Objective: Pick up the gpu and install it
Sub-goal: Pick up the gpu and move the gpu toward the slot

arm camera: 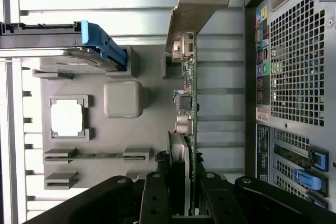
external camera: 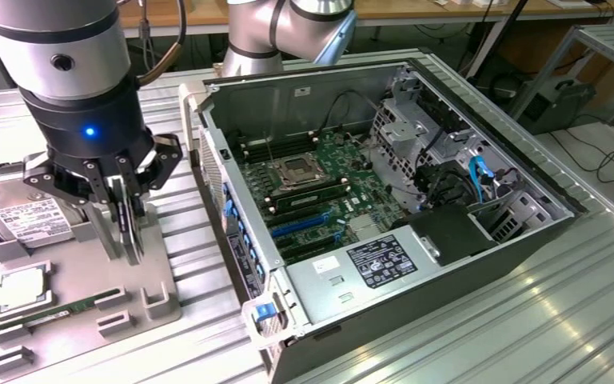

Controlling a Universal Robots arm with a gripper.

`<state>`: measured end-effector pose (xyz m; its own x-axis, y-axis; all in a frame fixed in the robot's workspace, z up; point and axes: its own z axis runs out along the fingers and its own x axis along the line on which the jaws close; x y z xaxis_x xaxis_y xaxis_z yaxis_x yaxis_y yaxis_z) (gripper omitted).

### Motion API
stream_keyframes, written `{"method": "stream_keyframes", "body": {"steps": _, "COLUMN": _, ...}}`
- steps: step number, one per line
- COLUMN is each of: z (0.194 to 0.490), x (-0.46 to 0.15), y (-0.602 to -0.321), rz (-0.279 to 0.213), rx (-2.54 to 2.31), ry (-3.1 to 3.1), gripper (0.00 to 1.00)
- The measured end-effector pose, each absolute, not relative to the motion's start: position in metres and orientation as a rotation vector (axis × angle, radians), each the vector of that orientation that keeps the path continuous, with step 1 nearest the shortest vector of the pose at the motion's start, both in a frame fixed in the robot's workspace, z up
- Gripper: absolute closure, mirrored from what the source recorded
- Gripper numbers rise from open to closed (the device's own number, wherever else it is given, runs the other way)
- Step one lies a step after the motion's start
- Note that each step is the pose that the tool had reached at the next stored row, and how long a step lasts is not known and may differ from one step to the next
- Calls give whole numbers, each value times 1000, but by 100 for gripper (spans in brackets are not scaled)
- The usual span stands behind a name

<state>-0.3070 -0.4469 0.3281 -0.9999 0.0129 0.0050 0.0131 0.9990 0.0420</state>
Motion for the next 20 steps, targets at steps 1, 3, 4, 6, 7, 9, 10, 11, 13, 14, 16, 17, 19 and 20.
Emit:
{"method": "stream_keyframes", "body": {"steps": 1, "z": 329, "x": -307, "y": -447, "rz": -66, "rx": -20, "ry": -3136, "gripper": 73}}
{"method": "stream_keyframes", "body": {"steps": 3, "z": 330, "x": -307, "y": -447, "rz": -66, "rx": -20, "ry": -3136, "gripper": 73}}
{"method": "stream_keyframes", "body": {"steps": 4, "z": 331, "x": -307, "y": -447, "rz": -66, "rx": -20, "ry": -3136, "gripper": 73}}
{"method": "stream_keyframes", "body": {"steps": 6, "z": 333, "x": -307, "y": -447, "rz": -66, "rx": -20, "ry": -3136, "gripper": 73}}
{"method": "stream_keyframes", "body": {"steps": 7, "z": 333, "x": -307, "y": -447, "rz": -66, "rx": -20, "ry": -3136, "gripper": 73}}
{"method": "stream_keyframes", "body": {"steps": 9, "z": 335, "x": -307, "y": -447, "rz": -66, "rx": -21, "ry": -3135, "gripper": 73}}
{"method": "stream_keyframes", "body": {"steps": 10, "z": 336, "x": -307, "y": -447, "rz": -66, "rx": -20, "ry": -3135, "gripper": 73}}
{"method": "stream_keyframes", "body": {"steps": 11, "z": 336, "x": -307, "y": -447, "rz": -66, "rx": -20, "ry": -3135, "gripper": 73}}
{"method": "stream_keyframes", "body": {"steps": 13, "z": 338, "x": -307, "y": -447, "rz": -66, "rx": -20, "ry": -3134, "gripper": 73}}
{"method": "stream_keyframes", "body": {"steps": 14, "z": 338, "x": -307, "y": -447, "rz": -66, "rx": -20, "ry": -3134, "gripper": 73}}
{"method": "stream_keyframes", "body": {"steps": 16, "z": 339, "x": -307, "y": -447, "rz": -66, "rx": -20, "ry": -3134, "gripper": 73}}
{"method": "stream_keyframes", "body": {"steps": 17, "z": 340, "x": -307, "y": -447, "rz": -66, "rx": -20, "ry": -3134, "gripper": 73}}
{"method": "stream_keyframes", "body": {"steps": 19, "z": 341, "x": -307, "y": -447, "rz": -66, "rx": -20, "ry": -3134, "gripper": 73}}
{"method": "stream_keyframes", "body": {"steps": 20, "z": 342, "x": -307, "y": -447, "rz": -66, "rx": -21, "ry": -3133, "gripper": 73}}
